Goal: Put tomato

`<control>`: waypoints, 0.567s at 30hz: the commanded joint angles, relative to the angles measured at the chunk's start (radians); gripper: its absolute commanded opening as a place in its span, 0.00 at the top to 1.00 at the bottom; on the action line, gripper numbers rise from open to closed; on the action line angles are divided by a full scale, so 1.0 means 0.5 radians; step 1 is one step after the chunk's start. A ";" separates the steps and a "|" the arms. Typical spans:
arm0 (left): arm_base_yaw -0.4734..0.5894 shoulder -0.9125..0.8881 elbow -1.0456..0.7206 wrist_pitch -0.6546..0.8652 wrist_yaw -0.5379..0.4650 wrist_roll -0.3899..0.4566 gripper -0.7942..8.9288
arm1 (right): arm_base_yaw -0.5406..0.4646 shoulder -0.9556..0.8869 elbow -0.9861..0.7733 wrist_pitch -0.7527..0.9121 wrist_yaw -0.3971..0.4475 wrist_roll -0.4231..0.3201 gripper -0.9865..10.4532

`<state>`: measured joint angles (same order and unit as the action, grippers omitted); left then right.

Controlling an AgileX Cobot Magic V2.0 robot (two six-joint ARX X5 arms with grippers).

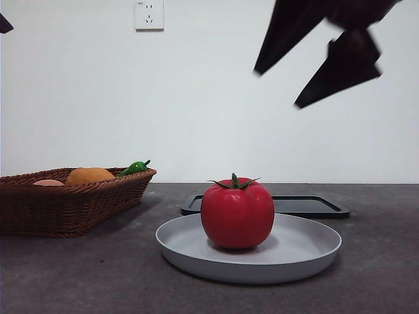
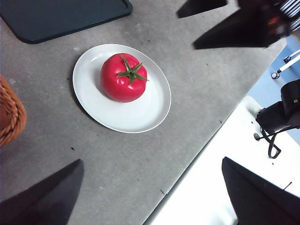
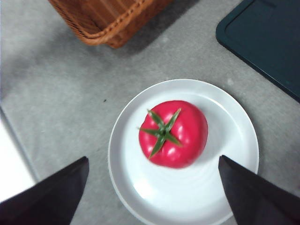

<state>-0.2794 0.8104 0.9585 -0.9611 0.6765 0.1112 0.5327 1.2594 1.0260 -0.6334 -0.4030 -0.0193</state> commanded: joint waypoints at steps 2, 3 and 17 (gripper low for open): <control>-0.007 0.008 0.027 0.021 0.010 0.023 0.44 | 0.072 0.163 0.039 0.115 0.088 0.016 0.53; -0.007 0.008 0.027 0.021 0.010 0.023 0.44 | 0.090 0.199 0.040 0.143 0.113 0.016 0.53; -0.007 0.008 0.027 0.022 0.010 0.022 0.44 | 0.279 0.523 0.040 0.387 0.346 0.016 0.40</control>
<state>-0.2794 0.8104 0.9585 -0.9607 0.6765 0.1112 0.6613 1.5021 1.0260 -0.4526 -0.2333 -0.0174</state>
